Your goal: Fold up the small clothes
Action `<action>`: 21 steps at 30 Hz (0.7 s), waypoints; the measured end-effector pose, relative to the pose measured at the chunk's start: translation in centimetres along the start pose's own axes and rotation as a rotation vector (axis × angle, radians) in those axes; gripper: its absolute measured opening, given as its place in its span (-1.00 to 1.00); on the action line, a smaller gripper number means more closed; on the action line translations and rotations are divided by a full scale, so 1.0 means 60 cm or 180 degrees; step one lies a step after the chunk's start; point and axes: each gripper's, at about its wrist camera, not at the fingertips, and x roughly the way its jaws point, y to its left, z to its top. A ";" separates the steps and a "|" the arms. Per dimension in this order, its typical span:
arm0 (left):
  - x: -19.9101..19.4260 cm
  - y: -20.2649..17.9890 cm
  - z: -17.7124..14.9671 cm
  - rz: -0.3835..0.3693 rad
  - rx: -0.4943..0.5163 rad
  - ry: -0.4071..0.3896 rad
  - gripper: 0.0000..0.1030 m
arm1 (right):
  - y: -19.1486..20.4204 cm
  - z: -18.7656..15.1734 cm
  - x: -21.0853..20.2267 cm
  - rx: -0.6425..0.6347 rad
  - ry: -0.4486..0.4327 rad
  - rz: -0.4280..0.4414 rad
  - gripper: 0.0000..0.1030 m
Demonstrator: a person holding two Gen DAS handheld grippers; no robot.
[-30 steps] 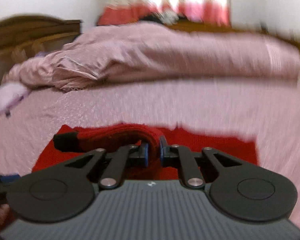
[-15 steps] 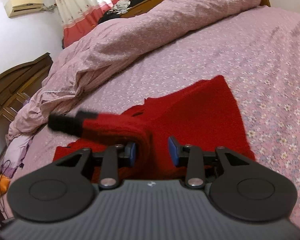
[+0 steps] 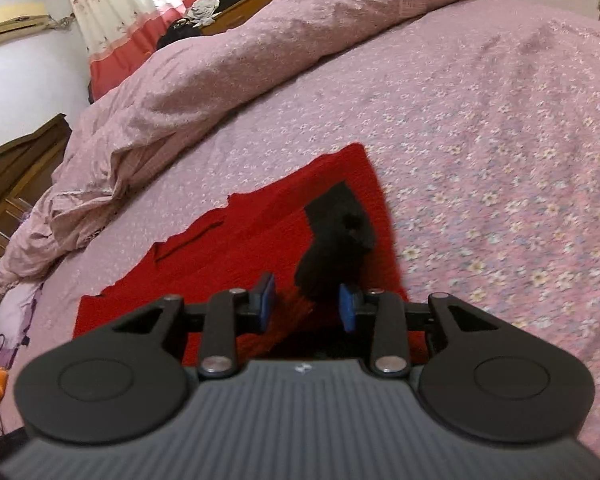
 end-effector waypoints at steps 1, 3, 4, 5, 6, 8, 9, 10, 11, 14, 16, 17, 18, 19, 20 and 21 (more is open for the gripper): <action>-0.007 0.000 0.000 -0.0012 0.0007 -0.0011 0.27 | 0.000 0.001 -0.003 -0.0041 0.0009 -0.0012 -0.29; -0.026 0.004 0.005 -0.0061 -0.0005 -0.0069 0.27 | 0.001 0.005 -0.010 -0.0176 0.0024 -0.0053 -0.28; -0.035 0.005 0.009 -0.0079 -0.0013 -0.0106 0.27 | 0.002 0.007 -0.012 -0.0238 0.0022 -0.0074 -0.28; -0.045 0.006 0.014 -0.0097 -0.0014 -0.0157 0.27 | 0.003 0.009 -0.015 -0.0293 0.0012 -0.0105 -0.28; -0.054 0.006 0.020 -0.0111 0.0000 -0.0206 0.27 | 0.002 0.012 -0.020 -0.0347 -0.0007 -0.0140 -0.28; -0.064 0.003 0.034 -0.0162 0.0053 -0.0268 0.28 | 0.003 0.014 -0.026 -0.0402 -0.0035 -0.0189 -0.28; -0.067 0.001 0.041 -0.0210 0.0069 -0.0279 0.28 | 0.002 0.016 -0.029 -0.0406 -0.0041 -0.0192 -0.27; -0.068 -0.001 0.047 -0.0261 0.0070 -0.0278 0.28 | 0.002 0.018 -0.032 -0.0399 -0.0053 -0.0181 -0.27; -0.068 -0.004 0.053 -0.0304 0.0066 -0.0277 0.28 | 0.001 0.021 -0.035 -0.0393 -0.0075 -0.0165 -0.27; -0.062 -0.018 0.068 -0.0408 0.0080 -0.0262 0.28 | 0.001 0.034 -0.036 -0.0474 -0.0136 -0.0166 -0.27; -0.055 -0.030 0.073 -0.0469 0.0111 -0.0233 0.28 | 0.003 0.043 -0.033 -0.0576 -0.0161 -0.0180 -0.27; -0.052 -0.036 0.076 -0.0499 0.0124 -0.0209 0.28 | 0.003 0.049 -0.030 -0.0611 -0.0172 -0.0189 -0.27; -0.048 -0.043 0.078 -0.0527 0.0129 -0.0187 0.28 | 0.003 0.053 -0.029 -0.0636 -0.0182 -0.0195 -0.27; -0.043 -0.048 0.080 -0.0548 0.0131 -0.0171 0.28 | 0.004 0.057 -0.026 -0.0664 -0.0188 -0.0190 -0.26; -0.038 -0.054 0.082 -0.0560 0.0135 -0.0157 0.28 | 0.003 0.062 -0.021 -0.0708 -0.0180 -0.0170 -0.17; -0.034 -0.061 0.083 -0.0572 0.0147 -0.0146 0.28 | 0.003 0.066 -0.016 -0.0750 -0.0171 -0.0152 -0.15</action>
